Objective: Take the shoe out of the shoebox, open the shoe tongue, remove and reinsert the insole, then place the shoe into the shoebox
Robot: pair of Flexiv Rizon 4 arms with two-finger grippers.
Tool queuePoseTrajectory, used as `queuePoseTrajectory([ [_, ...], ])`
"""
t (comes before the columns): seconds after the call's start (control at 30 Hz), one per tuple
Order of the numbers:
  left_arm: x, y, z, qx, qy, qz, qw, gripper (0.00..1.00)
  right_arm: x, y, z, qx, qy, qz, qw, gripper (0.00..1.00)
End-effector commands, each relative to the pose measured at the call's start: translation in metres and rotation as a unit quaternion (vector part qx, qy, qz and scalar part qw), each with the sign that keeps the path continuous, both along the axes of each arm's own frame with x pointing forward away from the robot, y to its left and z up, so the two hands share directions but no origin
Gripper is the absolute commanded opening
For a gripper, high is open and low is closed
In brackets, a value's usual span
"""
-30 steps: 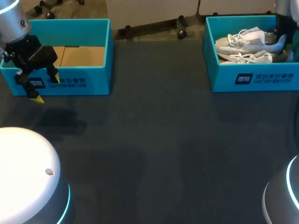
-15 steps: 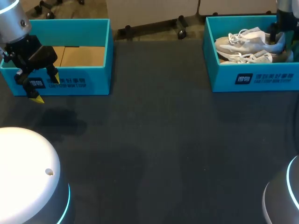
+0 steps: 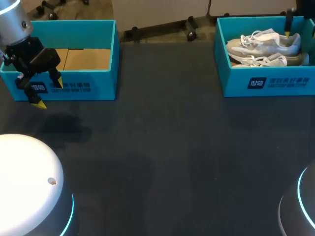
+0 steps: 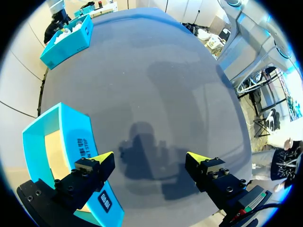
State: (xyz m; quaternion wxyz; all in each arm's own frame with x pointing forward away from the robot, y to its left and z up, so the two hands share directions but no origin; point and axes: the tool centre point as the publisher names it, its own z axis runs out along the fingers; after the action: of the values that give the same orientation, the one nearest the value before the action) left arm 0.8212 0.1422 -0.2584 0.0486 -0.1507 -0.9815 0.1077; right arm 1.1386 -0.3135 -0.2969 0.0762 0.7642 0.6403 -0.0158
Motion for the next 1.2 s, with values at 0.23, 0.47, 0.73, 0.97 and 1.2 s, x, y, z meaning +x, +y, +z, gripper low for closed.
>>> queuePoseTrajectory([
  [0.23,0.001,-0.002,0.008,0.007,-0.007,0.001,1.0,1.0,-0.057,0.027,0.046,0.018,-0.016,0.007,1.0,1.0],
  [0.47,0.01,0.0,0.045,0.082,-0.005,0.178,0.981,1.0,-0.084,0.046,0.067,0.025,-0.013,0.017,0.999,1.0],
  [0.73,0.007,0.034,0.067,0.153,0.022,0.513,0.844,1.0,-0.114,0.065,0.081,0.038,-0.005,0.021,0.999,1.0],
  [0.97,0.005,0.047,0.073,0.183,-0.075,0.602,0.774,1.0,-0.137,0.074,0.087,0.055,0.007,0.018,0.998,1.0],
  [1.2,0.005,0.047,0.073,0.183,-0.075,0.602,0.774,1.0,-0.155,0.087,0.092,0.055,0.015,0.035,0.998,1.0],
])
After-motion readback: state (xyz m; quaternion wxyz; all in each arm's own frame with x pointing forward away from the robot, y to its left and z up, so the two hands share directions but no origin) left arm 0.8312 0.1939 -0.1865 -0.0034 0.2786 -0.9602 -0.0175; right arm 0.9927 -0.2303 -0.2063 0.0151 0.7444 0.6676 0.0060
